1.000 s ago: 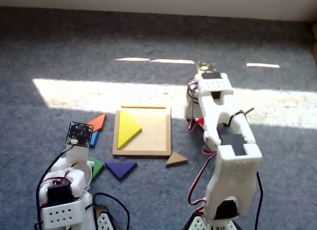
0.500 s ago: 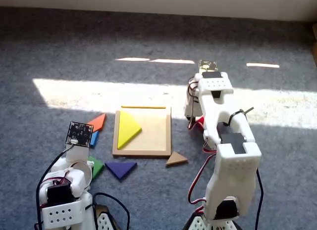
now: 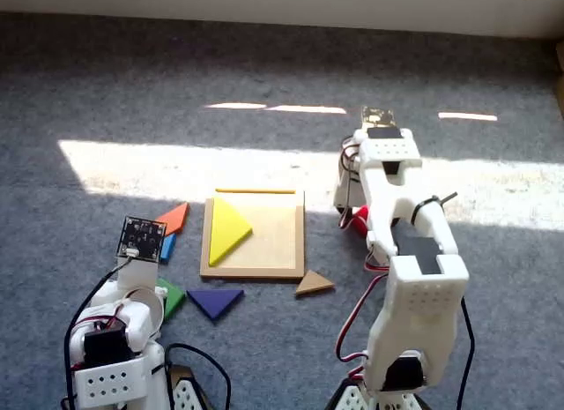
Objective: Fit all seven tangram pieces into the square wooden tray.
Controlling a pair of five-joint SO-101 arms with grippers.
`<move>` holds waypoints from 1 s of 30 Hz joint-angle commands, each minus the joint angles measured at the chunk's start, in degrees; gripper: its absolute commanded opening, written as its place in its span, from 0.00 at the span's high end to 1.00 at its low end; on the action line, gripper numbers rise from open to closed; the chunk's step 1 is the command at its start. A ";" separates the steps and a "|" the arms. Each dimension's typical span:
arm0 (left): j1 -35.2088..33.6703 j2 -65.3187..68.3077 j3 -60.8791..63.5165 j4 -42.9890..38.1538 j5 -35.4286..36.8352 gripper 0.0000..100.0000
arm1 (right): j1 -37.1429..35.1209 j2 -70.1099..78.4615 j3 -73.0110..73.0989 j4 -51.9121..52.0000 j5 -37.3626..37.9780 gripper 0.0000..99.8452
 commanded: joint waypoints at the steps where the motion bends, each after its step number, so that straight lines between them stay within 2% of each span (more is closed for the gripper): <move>1: -0.66 -1.27 1.19 0.35 0.35 0.99 | 0.66 -1.45 -0.13 -0.48 0.00 0.74; 13: -0.66 -1.27 1.19 0.35 0.35 0.99 | 0.04 -1.63 0.04 0.48 2.81 0.73; 20: -0.66 -1.27 1.19 0.35 0.35 0.99 | -2.68 -1.36 0.31 3.03 2.73 0.59; 30: -0.66 -1.27 1.19 0.35 0.35 0.99 | -2.68 -1.54 0.48 3.12 2.81 0.59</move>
